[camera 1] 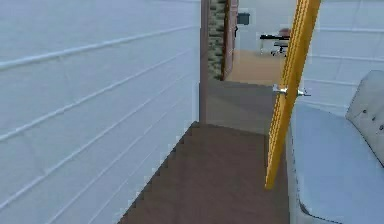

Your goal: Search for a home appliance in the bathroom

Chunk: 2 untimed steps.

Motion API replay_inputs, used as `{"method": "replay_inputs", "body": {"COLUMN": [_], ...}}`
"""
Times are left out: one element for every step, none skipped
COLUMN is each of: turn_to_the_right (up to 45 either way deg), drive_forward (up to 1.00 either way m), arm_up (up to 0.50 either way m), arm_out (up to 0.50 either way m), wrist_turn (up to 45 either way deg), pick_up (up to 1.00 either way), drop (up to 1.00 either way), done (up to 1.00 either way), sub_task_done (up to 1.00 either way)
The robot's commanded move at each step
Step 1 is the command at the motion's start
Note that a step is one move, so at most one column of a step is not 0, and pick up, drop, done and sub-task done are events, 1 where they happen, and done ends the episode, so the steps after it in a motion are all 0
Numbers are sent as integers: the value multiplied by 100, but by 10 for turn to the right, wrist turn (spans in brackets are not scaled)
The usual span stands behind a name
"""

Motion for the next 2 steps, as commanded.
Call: {"method": "replay_inputs", "body": {"turn_to_the_right": [0, 60], "drive_forward": [100, 0], "arm_up": [0, 0], "arm_out": [0, 0], "wrist_turn": [0, 0], "pick_up": [0, 0], "drop": [0, 0], "done": [0, 0], "sub_task_done": [0, 0]}}
